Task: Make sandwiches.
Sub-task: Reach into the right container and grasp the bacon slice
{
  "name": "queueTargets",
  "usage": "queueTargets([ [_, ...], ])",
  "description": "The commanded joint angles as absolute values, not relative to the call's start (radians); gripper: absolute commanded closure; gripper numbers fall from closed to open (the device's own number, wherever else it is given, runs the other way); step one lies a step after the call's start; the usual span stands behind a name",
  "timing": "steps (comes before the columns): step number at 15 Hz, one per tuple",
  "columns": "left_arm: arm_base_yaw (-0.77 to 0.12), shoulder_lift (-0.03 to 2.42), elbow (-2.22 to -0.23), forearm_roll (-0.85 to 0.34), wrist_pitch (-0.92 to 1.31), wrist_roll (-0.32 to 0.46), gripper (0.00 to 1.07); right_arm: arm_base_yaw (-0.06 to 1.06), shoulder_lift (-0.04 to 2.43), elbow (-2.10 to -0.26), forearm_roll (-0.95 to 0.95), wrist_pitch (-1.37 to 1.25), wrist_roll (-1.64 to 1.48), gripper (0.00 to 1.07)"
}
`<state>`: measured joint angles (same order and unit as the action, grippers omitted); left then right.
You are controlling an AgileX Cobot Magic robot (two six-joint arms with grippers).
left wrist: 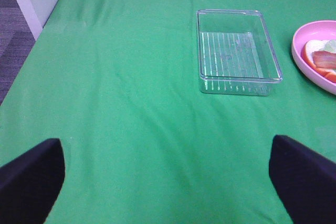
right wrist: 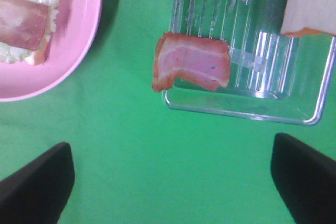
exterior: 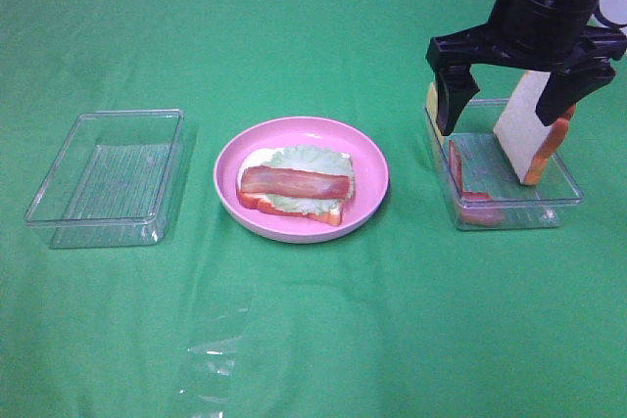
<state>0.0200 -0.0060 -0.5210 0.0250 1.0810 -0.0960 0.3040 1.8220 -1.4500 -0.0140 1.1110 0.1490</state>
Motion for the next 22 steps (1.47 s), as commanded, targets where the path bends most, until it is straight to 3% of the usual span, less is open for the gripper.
queueTargets([
  [1, 0.095, -0.026, -0.519, 0.024, 1.079, -0.097, 0.07, 0.305, 1.878, -1.485, -0.026, 1.102, 0.165, 0.11],
  [6, 0.095, -0.026, -0.519, 0.024, 1.079, -0.093, 0.07, 0.305, 1.961, -1.493, -0.015, 1.028, 0.169, 0.11],
  [10, 0.026, -0.026, -0.519, 0.024, 1.079, -0.093, 0.07, 0.305, 2.016, -1.493, -0.007, 1.023, 0.169, 0.12],
  [15, 0.024, -0.023, -0.519, 0.024, 1.079, -0.093, 0.07, 0.305, 2.053, -1.493, -0.008, 0.992, 0.169, 0.24],
  [16, 0.024, -0.019, -0.519, 0.024, 1.079, -0.093, 0.07, 0.305, 2.061, -1.493, -0.008, 0.988, 0.169, 0.31],
  [17, 0.024, -0.019, -0.519, 0.024, 1.079, -0.093, 0.07, 0.305, 2.067, -1.493, -0.011, 0.983, 0.169, 0.44],
  [18, 0.024, -0.019, -0.519, 0.024, 1.079, -0.093, 0.07, 0.305, 2.068, -1.493, -0.013, 0.981, 0.189, 0.71],
  [20, 0.024, -0.019, -0.519, 0.024, 1.079, -0.093, 0.07, 0.305, 2.068, -1.493, -0.015, 0.981, 0.192, 0.92],
  [22, 0.024, -0.019, -0.519, 0.024, 1.079, -0.093, 0.07, 0.305, 2.068, -1.493, -0.023, 0.983, 0.190, 1.05],
])
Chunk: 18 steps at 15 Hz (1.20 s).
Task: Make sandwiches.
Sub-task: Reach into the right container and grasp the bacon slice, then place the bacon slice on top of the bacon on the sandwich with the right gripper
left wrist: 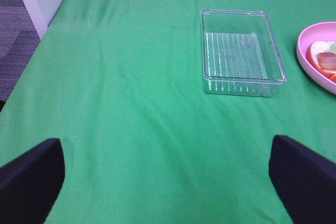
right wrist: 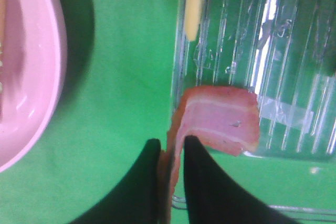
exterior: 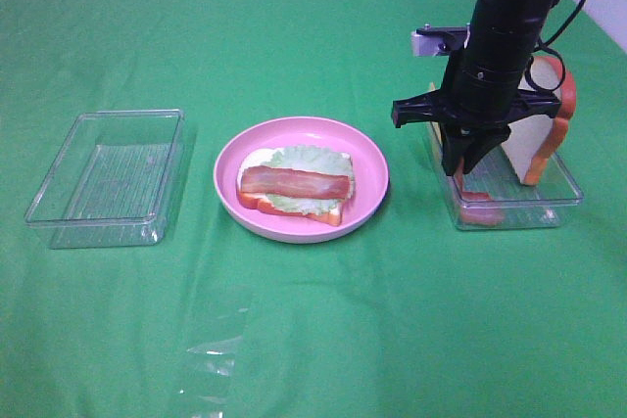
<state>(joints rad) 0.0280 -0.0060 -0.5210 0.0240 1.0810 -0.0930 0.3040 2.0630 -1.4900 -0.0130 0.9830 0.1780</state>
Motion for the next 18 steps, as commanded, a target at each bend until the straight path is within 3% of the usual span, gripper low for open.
queueTargets([
  [1, 0.024, -0.019, -0.519, 0.024, 1.079, -0.093, 0.07, 0.305, 2.068, -1.493, -0.027, 0.985, 0.187, 1.07],
  [14, 0.024, -0.019, -0.519, 0.024, 1.079, -0.093, 0.07, 0.305, 1.821, -1.493, -0.046, 1.112, 0.128, 1.07],
  [18, 0.024, -0.019, -0.519, 0.024, 1.079, -0.093, 0.07, 0.307, 1.727, -1.493, 0.041, 1.068, 0.119, 1.07],
])
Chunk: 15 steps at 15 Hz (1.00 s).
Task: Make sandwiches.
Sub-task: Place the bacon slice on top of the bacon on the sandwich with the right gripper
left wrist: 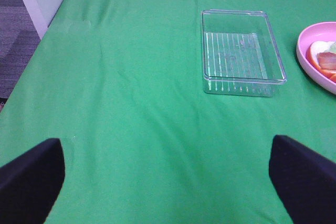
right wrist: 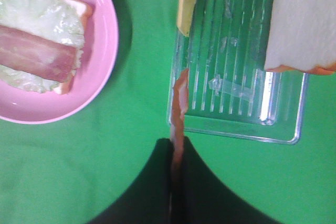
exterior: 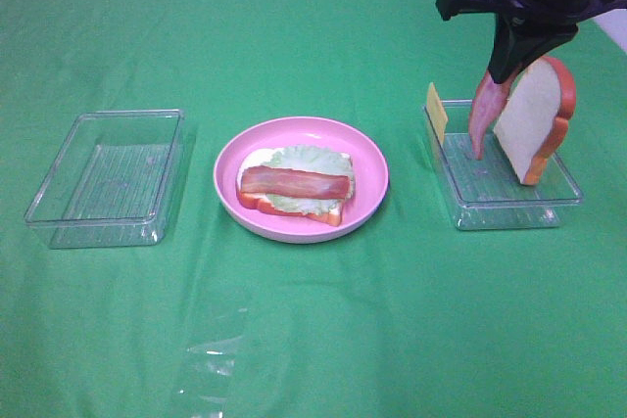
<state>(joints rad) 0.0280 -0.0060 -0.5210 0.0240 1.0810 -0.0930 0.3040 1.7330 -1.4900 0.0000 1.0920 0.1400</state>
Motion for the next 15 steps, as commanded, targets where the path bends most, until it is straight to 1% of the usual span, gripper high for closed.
queueTargets([
  [1, 0.024, -0.019, -0.519, 0.024, 1.079, -0.093, 0.07, 0.307, 1.728, -1.493, 0.090, 1.044, 0.104, 1.07],
  [2, 0.024, -0.019, -0.519, 0.024, 1.079, -0.093, 0.07, 0.307, 1.728, -1.493, 0.125, 1.028, 0.097, 1.07],
  [5, 0.024, -0.019, -0.519, 0.024, 1.079, -0.093, 0.07, 0.311, 1.758, -1.493, 0.328, 0.953, 0.013, 1.07],
  [7, 0.024, -0.019, -0.519, 0.024, 1.079, -0.093, 0.07, 0.340, 1.793, -1.493, 0.406, 0.915, -0.030, 1.07],
  [8, 0.024, -0.019, -0.519, 0.024, 1.079, -0.093, 0.07, 0.364, 1.814, -1.493, 0.418, 0.887, -0.041, 1.07],
  [9, 0.024, -0.019, -0.519, 0.024, 1.079, -0.093, 0.07, 0.418, 1.848, -1.493, 0.419, 0.836, -0.041, 1.07],
  [12, 0.024, -0.019, -0.519, 0.024, 1.079, -0.093, 0.07, 0.526, 1.914, -1.493, 0.435, 0.670, -0.041, 1.07],
  [15, 0.024, -0.019, -0.519, 0.024, 1.079, -0.093, 0.07, 0.576, 1.958, -1.493, 0.460, 0.544, -0.041, 1.07],
])
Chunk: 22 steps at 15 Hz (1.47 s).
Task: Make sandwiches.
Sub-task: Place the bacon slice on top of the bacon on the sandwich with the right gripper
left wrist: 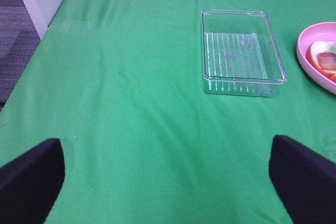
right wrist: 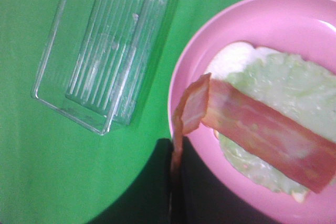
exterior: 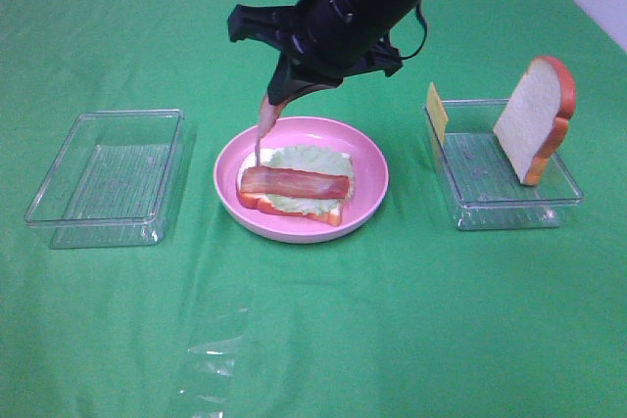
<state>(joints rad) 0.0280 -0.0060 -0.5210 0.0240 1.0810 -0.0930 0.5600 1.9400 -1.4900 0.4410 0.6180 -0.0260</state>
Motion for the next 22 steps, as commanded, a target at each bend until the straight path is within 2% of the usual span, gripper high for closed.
queueTargets([
  [1, 0.024, -0.019, -0.519, 0.024, 1.079, -0.093, 0.07, 0.583, 1.974, -1.493, 0.479, 0.511, -0.041, 1.07],
  [4, 0.024, -0.019, -0.519, 0.024, 1.079, -0.093, 0.07, 0.583, 2.026, -1.493, 0.499, 0.469, -0.041, 1.07],
  [6, 0.024, -0.019, -0.519, 0.024, 1.079, -0.093, 0.07, 0.583, 2.054, -1.493, 0.422, 0.469, -0.036, 1.07],
  [13, 0.024, -0.019, -0.519, 0.024, 1.079, -0.093, 0.07, 0.581, 2.081, -1.492, -0.209, 0.577, 0.453, 1.07],
  [21, 0.024, -0.019, -0.519, 0.024, 1.079, -0.093, 0.07, 0.583, 2.097, -1.492, -0.156, 0.601, 0.476, 1.07],
  [22, 0.024, -0.019, -0.519, 0.024, 1.079, -0.093, 0.07, 0.583, 2.097, -1.492, -0.156, 0.608, 0.475, 1.02],
])
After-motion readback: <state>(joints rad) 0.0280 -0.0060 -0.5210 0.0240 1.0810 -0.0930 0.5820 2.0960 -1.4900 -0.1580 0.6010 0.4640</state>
